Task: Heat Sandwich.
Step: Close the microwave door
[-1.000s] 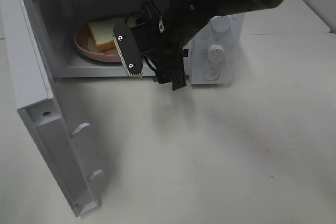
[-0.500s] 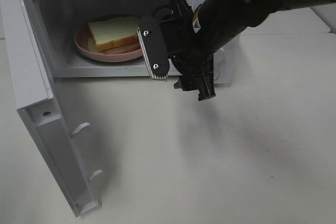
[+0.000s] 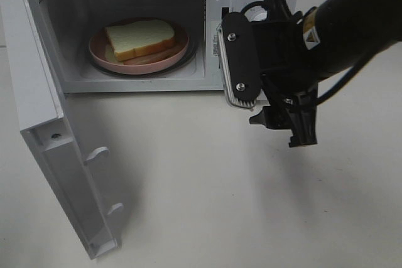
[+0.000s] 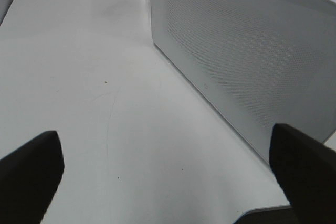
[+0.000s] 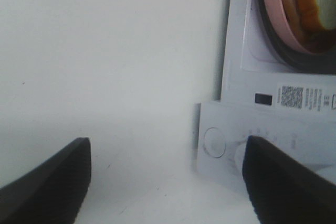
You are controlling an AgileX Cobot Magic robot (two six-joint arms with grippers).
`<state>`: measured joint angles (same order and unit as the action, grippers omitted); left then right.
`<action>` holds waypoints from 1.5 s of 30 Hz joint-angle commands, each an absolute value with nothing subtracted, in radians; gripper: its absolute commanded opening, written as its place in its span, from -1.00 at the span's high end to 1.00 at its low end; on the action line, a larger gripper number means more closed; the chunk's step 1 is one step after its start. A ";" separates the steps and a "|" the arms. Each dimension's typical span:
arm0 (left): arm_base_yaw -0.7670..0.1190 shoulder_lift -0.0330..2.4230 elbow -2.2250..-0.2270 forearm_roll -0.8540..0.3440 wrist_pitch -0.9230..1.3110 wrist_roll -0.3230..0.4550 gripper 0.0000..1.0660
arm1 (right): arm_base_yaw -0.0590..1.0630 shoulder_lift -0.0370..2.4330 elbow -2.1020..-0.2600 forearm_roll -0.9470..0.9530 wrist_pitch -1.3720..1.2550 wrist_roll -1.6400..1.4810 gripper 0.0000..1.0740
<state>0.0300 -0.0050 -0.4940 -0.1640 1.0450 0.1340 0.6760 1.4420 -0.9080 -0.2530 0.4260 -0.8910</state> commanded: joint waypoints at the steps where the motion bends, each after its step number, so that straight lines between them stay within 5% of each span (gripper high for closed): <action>1: 0.033 -0.025 -0.492 -0.164 1.038 0.129 -0.88 | 0.678 1.367 -0.867 -0.244 0.468 -0.817 -0.42; 19: 0.033 -0.025 -0.492 -0.164 1.038 0.129 -0.88 | 0.678 0.981 -0.821 -0.226 0.880 -0.118 -0.42; 45: 0.033 -0.025 -0.492 -0.164 1.038 0.129 -0.88 | 0.624 0.521 -0.812 -0.237 1.282 0.115 -0.42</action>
<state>0.0300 -0.0050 -0.4940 -0.1640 1.0450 0.1340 0.6490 0.5430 -0.8210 -0.2320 1.2170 0.0900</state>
